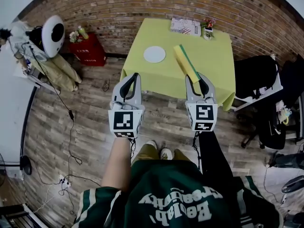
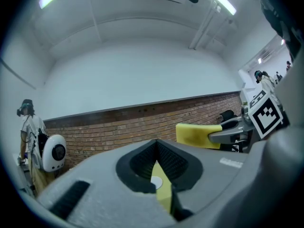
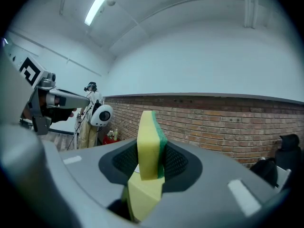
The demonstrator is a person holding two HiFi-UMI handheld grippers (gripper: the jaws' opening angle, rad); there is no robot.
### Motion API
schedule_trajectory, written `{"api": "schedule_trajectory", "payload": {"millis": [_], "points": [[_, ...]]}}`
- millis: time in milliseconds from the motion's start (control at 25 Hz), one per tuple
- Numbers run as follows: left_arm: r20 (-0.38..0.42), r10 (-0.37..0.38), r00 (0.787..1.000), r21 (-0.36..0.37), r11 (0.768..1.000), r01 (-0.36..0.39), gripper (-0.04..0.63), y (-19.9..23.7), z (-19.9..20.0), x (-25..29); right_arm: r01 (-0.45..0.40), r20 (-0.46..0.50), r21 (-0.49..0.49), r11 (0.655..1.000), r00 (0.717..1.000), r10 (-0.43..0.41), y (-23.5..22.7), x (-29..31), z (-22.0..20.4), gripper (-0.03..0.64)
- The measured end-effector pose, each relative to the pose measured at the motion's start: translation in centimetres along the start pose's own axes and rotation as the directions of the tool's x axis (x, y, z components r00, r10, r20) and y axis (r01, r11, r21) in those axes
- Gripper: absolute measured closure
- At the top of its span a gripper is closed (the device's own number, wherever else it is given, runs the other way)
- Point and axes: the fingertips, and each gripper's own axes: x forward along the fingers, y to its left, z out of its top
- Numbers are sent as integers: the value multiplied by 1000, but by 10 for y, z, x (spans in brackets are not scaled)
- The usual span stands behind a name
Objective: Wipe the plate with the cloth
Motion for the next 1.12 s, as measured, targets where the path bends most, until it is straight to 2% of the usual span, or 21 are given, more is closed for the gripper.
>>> {"api": "schedule_trajectory", "payload": {"millis": [520, 1120], "points": [[20, -27, 999, 7, 1000, 26, 592, 42, -10, 65, 26, 1, -8, 1000, 1000, -26, -8, 70, 0, 483], [11, -111, 994, -19, 994, 111, 592, 123, -39, 192, 58, -53, -30, 998, 997, -59, -14, 211, 0, 483]]}}
